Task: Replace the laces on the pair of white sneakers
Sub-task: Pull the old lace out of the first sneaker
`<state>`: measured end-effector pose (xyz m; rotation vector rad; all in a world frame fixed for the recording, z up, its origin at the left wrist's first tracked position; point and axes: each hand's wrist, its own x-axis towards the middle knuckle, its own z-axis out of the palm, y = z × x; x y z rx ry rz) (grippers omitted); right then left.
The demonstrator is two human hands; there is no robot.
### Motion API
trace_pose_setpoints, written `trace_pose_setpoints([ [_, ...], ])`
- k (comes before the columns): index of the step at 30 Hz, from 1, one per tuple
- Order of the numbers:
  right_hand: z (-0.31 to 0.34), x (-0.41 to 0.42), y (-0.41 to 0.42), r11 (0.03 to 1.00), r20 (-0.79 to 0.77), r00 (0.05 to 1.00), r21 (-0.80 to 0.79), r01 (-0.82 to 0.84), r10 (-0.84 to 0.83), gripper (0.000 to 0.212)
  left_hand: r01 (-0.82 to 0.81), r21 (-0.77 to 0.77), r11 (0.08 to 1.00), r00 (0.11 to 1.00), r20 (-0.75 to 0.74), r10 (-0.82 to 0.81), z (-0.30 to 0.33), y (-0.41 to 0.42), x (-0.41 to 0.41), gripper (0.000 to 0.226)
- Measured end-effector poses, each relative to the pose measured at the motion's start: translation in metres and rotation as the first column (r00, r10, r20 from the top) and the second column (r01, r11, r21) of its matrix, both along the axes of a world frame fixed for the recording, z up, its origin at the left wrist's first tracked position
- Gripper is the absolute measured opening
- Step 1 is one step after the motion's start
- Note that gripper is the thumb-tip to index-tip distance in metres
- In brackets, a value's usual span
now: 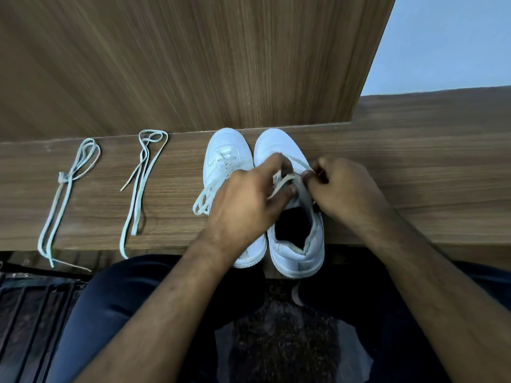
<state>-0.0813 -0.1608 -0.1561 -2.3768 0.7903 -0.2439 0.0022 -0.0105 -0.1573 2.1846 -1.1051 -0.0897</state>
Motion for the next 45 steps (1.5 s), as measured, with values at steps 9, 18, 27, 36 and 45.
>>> trace_pose_setpoints([
  [9, 0.015, 0.005, 0.001, 0.754, 0.441, 0.777, 0.654, 0.065, -0.449, 0.029, -0.160, 0.008, 0.987, 0.922, 0.359, 0.146, -0.004, -0.002, 0.000, 0.024],
  [18, -0.004, 0.000, 0.000, 1.000, 0.104, 0.994, -0.021, -0.015, 0.017, 0.044, -0.409, -0.524, 0.747, 0.633, -0.753, -0.182, 0.012, -0.007, -0.001, 0.029],
  [27, -0.002, -0.002, 0.013, 0.943, 0.107, 0.954, -0.221, -0.250, 0.279, 0.040, -0.352, -0.528, 0.773, 0.671, -0.718, -0.186, 0.012, -0.004, 0.000, 0.030],
  [36, 0.005, -0.009, 0.001, 0.970, 0.003, 0.998, -0.236, -0.057, 0.059, 0.027, -0.301, -0.485, 0.821, 0.790, -0.609, -0.070, 0.007, -0.005, 0.005, 0.029],
  [45, 0.005, -0.011, -0.017, 0.999, -0.020, 1.000, -0.036, -0.018, 0.017, 0.017, -0.274, -0.595, 0.756, 0.934, -0.353, 0.061, 0.025, 0.008, 0.014, 0.021],
])
